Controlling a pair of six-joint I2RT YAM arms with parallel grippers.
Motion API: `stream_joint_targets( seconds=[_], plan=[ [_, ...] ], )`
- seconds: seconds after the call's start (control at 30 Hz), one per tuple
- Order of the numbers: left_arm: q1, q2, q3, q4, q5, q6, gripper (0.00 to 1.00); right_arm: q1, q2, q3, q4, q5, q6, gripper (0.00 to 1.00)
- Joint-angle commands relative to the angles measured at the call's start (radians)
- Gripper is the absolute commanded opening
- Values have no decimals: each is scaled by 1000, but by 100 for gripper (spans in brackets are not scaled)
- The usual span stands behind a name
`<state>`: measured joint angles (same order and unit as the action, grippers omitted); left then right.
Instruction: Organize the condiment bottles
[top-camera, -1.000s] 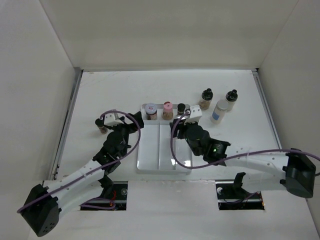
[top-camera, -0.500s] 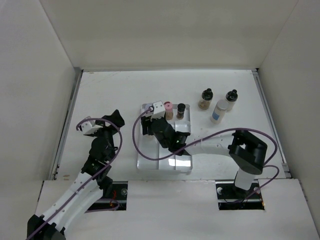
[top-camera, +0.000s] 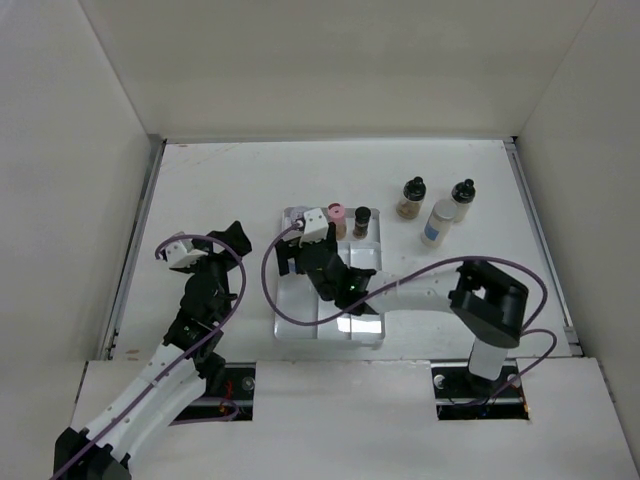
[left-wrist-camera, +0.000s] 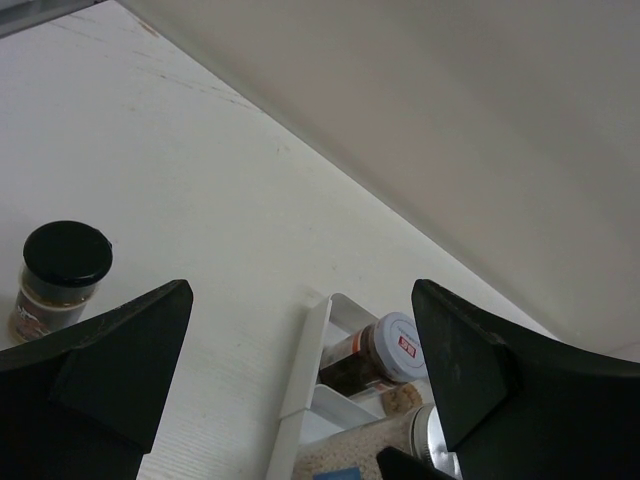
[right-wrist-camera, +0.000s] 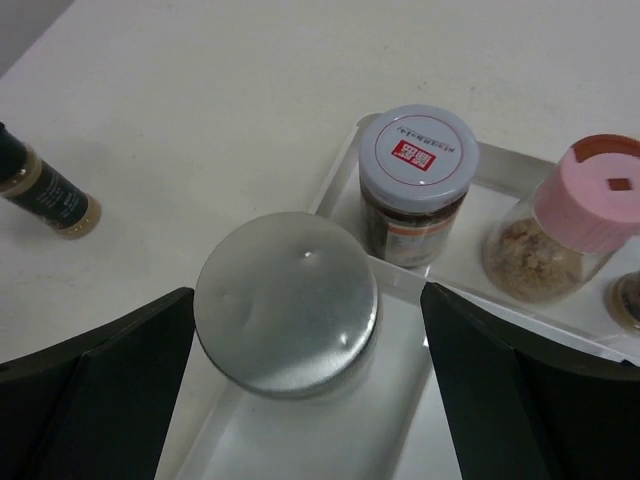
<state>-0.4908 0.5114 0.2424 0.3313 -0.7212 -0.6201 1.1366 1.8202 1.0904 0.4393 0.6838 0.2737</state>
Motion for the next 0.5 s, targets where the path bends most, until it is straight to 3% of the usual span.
stream_joint_targets(
  seconds=[0.0, 0.2, 0.33, 0.47],
  plan=[
    [4, -14, -2, 25, 14, -9, 93, 16, -212, -55, 59, 31, -14, 100],
    [-5, 16, 1, 38, 25, -10, 94, -57, -569, -257, -23, 22, -16, 100],
    [-8, 41, 3, 49, 28, -12, 94, -255, -743, -345, -192, 107, 15, 100],
    [-19, 33, -2, 61, 29, -13, 94, -522, -817, -386, -330, 151, 28, 100]
  ],
)
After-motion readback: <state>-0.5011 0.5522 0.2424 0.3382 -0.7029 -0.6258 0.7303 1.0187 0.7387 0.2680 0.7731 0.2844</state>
